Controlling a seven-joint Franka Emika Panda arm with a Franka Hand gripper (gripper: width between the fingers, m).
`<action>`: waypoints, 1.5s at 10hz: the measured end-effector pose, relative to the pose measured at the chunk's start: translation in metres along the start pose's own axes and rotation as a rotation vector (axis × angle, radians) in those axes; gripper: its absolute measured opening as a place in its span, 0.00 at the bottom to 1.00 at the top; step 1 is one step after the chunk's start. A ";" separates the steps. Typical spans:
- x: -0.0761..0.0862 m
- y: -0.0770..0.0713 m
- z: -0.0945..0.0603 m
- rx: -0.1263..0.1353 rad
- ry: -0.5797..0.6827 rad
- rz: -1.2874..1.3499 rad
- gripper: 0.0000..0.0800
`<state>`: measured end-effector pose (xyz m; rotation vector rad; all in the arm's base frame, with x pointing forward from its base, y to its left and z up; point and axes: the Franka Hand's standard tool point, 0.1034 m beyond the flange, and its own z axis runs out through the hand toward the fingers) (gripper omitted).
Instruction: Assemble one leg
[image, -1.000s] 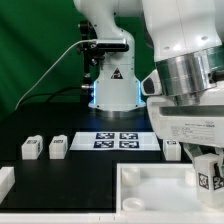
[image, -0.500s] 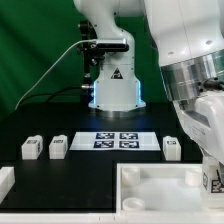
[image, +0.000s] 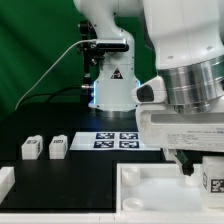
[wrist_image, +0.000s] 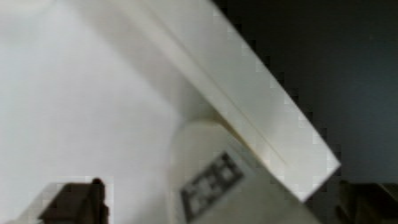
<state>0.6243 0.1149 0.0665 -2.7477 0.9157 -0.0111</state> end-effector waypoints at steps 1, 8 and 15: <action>0.000 0.001 0.001 -0.004 0.000 -0.105 0.81; -0.007 -0.017 -0.006 -0.108 0.015 -0.446 0.45; -0.004 -0.016 -0.003 0.002 0.050 0.654 0.40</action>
Offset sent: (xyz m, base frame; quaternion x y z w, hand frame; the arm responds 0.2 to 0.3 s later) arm 0.0100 0.0080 0.0219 -0.1381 -0.0014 -0.4014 0.9054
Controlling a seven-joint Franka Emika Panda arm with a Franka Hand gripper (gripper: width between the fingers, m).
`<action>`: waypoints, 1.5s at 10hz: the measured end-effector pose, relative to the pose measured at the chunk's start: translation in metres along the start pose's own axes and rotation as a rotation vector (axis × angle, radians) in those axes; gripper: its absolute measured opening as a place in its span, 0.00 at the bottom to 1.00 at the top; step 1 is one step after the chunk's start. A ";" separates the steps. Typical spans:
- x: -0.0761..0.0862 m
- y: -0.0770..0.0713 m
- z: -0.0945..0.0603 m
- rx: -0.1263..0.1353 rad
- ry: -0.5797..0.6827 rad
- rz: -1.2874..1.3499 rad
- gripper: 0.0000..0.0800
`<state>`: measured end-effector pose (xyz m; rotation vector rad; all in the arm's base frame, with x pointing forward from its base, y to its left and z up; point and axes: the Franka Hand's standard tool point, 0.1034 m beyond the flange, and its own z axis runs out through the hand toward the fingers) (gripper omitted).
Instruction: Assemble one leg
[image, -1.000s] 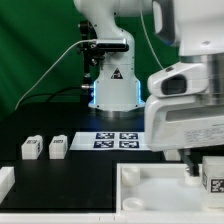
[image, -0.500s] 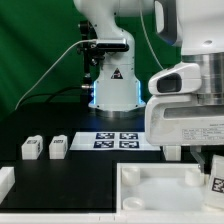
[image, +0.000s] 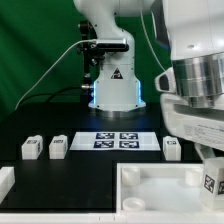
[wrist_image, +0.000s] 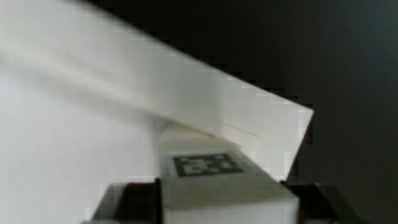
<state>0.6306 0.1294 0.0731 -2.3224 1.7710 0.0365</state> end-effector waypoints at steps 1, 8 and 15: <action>-0.001 0.000 0.001 0.015 -0.009 0.068 0.39; 0.006 0.006 0.000 -0.023 -0.021 -0.213 0.77; 0.011 0.000 -0.003 -0.088 0.043 -1.092 0.81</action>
Offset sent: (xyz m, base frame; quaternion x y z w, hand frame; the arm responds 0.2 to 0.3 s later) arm 0.0000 0.0000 0.0000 0.0000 0.0000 0.0000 1.0000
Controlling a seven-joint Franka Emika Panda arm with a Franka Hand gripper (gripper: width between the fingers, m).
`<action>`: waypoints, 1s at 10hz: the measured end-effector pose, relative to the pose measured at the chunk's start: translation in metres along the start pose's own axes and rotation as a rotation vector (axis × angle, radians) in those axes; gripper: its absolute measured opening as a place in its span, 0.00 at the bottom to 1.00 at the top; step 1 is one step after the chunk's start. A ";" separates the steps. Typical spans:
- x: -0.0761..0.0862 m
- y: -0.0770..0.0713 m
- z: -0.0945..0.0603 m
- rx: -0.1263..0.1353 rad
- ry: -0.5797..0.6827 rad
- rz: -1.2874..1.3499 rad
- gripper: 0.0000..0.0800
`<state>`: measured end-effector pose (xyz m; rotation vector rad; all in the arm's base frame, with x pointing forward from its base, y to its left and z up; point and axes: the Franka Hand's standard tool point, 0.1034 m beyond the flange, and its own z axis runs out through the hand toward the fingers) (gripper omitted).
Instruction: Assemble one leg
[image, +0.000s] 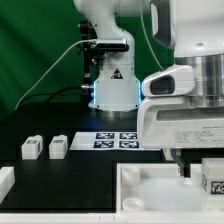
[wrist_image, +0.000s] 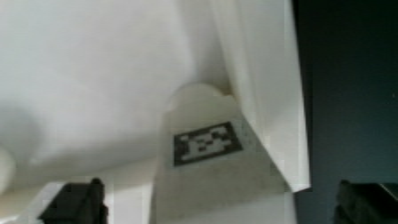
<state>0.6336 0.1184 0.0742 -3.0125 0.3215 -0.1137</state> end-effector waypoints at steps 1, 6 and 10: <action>-0.001 0.000 0.001 0.005 -0.003 0.041 0.81; -0.001 0.002 0.001 0.010 -0.007 0.328 0.38; -0.004 -0.002 0.004 0.044 -0.046 1.241 0.38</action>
Offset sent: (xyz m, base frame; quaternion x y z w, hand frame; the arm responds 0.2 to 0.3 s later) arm 0.0000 0.0000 0.0000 0.0000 0.0000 0.2667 0.9638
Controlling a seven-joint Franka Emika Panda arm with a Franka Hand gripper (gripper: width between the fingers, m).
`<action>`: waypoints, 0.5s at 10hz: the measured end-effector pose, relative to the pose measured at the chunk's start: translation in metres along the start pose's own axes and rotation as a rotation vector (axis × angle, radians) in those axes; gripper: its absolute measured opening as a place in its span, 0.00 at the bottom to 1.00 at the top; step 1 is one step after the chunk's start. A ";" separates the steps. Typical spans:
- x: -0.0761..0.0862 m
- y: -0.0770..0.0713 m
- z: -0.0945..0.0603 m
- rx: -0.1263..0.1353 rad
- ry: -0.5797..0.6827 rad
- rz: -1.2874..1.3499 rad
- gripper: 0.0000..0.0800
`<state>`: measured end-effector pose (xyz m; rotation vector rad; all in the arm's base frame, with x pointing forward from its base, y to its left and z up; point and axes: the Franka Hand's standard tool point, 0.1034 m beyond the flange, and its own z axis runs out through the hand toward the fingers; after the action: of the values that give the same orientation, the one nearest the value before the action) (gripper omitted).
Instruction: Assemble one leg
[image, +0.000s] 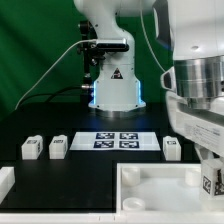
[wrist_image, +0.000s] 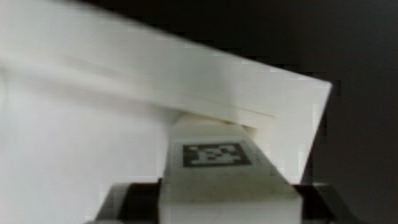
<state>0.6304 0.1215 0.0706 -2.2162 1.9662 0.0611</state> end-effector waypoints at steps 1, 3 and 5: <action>0.000 -0.001 0.000 0.009 -0.025 0.161 0.37; -0.002 -0.001 0.000 0.010 -0.032 0.174 0.37; -0.002 -0.001 0.001 0.011 -0.031 0.119 0.46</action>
Offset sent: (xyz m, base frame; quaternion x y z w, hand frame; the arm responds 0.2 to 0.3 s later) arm 0.0000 0.0000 0.0000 0.0000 0.0000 0.0000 1.0000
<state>0.6307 0.1237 0.0705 -2.0773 2.0741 0.1000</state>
